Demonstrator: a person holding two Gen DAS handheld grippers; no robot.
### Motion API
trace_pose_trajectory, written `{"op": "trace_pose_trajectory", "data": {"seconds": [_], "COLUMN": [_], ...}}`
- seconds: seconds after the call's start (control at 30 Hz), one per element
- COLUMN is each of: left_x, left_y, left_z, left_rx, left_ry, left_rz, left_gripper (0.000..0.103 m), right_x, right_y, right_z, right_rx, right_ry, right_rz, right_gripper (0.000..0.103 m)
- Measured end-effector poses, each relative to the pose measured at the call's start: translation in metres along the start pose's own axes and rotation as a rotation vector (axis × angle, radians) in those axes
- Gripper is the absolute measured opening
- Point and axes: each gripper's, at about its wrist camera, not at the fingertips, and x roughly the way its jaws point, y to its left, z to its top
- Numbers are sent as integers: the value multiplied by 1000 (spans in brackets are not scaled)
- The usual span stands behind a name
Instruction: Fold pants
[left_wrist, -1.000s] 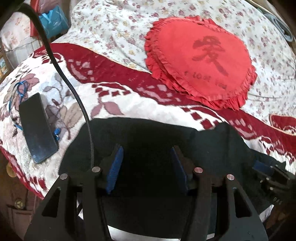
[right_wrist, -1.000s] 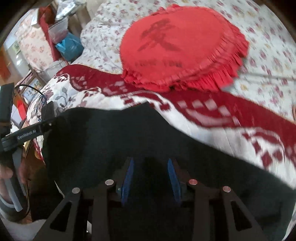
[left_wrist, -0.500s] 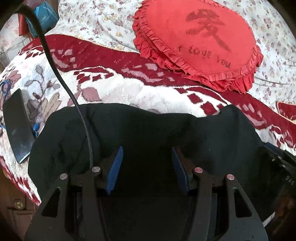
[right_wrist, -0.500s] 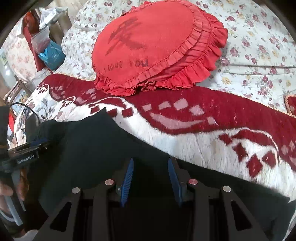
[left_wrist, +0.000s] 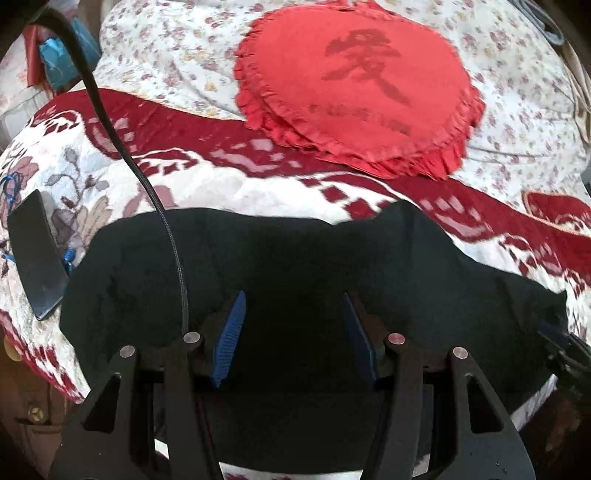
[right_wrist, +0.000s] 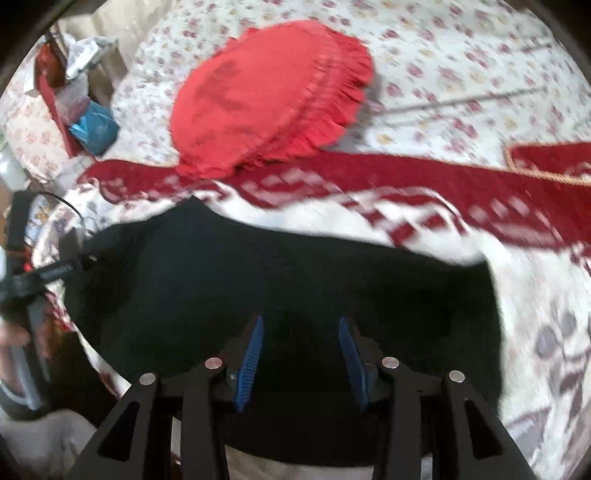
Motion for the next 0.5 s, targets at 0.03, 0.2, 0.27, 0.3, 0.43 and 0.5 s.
{"op": "trace_pose_trajectory", "data": {"seconds": [0.03,0.2,0.27,0.3,0.43,0.5], "left_x": [0,1,-1,-1,2,5], "left_y": [-5,-37,-50,-56,-81,-93], "left_z": [-2,-11,-13,-13,-14,-12], "left_rx": [8,66,98,112,163,182], "left_ry": [5,29,29,28,41,51], "left_rz": [-5,-36,-52,-60,-108,-140], "left_gripper": [54,54,54,54,54,54], "right_x": [2,-14,-34,-43,-66,-72], "right_y": [-6,-47,-51,-53,-70,-85], "right_z": [-2,10,13,12,-3,-14], "right_rx": [4,115,113,107,157,221], "right_ry": [7,-43,-92,-102,-102,-100], "right_rz": [-26,-4,-24,-51,-126,-109], "right_gripper": [40,39,41,42,47,47]}}
